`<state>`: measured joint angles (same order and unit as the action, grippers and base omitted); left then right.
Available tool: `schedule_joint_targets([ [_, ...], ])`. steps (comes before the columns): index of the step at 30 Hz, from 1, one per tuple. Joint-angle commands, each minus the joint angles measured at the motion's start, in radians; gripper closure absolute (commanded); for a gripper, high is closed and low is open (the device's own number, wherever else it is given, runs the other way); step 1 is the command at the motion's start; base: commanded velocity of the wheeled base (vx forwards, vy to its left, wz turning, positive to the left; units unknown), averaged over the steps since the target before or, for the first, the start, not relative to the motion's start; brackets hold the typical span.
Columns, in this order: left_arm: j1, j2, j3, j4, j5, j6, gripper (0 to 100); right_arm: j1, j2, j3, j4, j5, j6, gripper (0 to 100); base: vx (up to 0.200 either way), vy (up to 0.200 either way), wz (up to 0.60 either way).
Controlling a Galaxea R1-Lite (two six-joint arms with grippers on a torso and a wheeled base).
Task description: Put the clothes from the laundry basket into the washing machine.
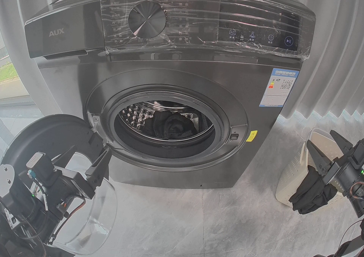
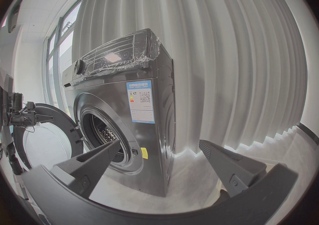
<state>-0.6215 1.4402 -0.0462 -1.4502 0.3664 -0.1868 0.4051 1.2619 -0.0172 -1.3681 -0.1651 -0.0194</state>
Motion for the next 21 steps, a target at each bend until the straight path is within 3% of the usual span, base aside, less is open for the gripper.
schedule_joint_targets([
  [1,0.017,0.020,0.012,0.001,0.003,0.004,0,-0.025,-0.081,0.017,0.052,-0.027,0.002,0,0.000,0.000,0.00],
  [6,0.016,0.017,0.029,-0.002,0.003,0.007,0,-0.023,-0.161,0.017,0.129,-0.033,0.007,0,0.000,0.000,0.00],
  [10,0.016,0.005,0.034,-0.006,0.016,0.035,0,-0.025,-0.199,0.017,0.170,-0.033,0.006,0,-0.200,0.000,0.00],
  [15,0.009,-0.030,0.046,0.002,0.019,0.036,0,-0.025,-0.222,0.017,0.176,-0.033,-0.001,0,-0.200,0.000,0.00],
  [21,0.009,-0.095,0.046,0.045,0.017,0.036,0,-0.026,-0.282,0.017,0.238,-0.034,-0.014,0,0.000,0.000,0.00],
])
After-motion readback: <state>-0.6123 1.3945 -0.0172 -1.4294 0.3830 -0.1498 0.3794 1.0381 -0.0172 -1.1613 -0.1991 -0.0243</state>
